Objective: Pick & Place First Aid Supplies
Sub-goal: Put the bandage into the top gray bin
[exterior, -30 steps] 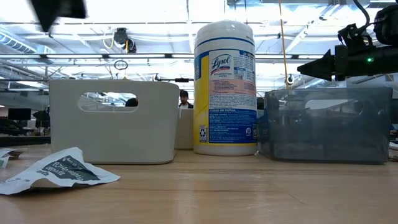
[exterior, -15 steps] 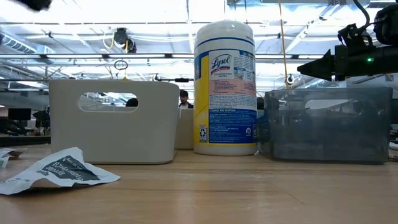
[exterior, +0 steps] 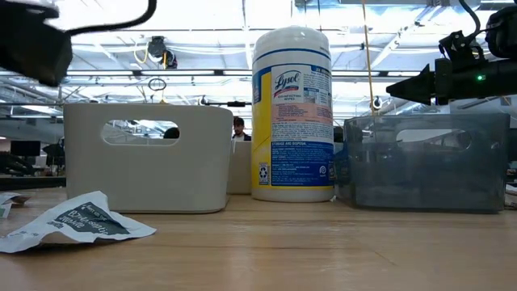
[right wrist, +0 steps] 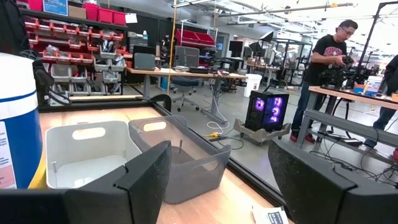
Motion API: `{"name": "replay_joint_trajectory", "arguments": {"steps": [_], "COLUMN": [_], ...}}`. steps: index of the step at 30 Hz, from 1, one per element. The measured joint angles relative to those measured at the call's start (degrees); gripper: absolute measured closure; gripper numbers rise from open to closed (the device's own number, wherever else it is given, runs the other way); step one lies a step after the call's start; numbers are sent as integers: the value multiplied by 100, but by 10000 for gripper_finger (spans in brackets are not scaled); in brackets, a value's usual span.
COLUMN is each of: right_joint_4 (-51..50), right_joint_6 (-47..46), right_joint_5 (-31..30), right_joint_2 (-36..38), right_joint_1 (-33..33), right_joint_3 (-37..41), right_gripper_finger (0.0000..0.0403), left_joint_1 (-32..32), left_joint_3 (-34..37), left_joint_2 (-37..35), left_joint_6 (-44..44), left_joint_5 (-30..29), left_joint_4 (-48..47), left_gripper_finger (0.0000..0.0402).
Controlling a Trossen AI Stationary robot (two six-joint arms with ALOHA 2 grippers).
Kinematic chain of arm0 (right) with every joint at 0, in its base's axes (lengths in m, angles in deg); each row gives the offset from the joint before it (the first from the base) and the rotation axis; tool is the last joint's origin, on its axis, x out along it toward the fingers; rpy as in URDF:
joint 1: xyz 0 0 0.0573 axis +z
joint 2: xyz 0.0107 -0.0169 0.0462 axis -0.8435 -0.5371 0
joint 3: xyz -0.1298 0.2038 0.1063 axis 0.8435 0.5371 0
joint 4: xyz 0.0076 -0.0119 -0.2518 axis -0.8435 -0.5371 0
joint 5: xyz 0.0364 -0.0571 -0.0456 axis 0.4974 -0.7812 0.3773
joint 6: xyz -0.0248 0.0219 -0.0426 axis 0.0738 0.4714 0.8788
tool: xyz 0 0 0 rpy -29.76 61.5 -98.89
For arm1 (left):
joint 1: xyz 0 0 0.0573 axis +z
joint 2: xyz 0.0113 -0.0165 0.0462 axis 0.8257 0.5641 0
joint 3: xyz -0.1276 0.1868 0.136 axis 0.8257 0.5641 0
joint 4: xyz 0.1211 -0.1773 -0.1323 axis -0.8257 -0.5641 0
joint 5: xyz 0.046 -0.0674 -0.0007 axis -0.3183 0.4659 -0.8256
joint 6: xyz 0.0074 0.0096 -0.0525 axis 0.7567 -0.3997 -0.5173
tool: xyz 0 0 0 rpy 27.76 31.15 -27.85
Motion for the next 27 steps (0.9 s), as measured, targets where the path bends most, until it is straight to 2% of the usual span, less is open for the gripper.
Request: {"name": "replay_joint_trajectory", "arguments": {"steps": [8, 11, 17, 21, 27], "right_joint_4": [0, 0, 0, 0, 1], "right_joint_6": [0, 0, 1, 0, 1], "right_joint_5": [-1, -1, -1, 0, -1], "right_joint_2": [1, 0, 0, 0, 1], "right_joint_1": [0, 1, 2, 2, 0], "right_joint_3": [1, -1, -1, 1, 0], "right_gripper_finger": [140, 140, 140, 140, 140], "left_joint_1": [-28, -24, -46, -39, 13], "left_joint_3": [-24, -16, -13, 26, 20], "left_joint_2": [399, 388, 308, -40, -1094], "left_joint_6": [11, 26, 29, 51, 637], "left_joint_5": [-64, -21, -29, -45, 64], "left_joint_4": [130, 90, 77, -200, -862], "left_gripper_finger": [247, 284, 386, 395, 400]}}
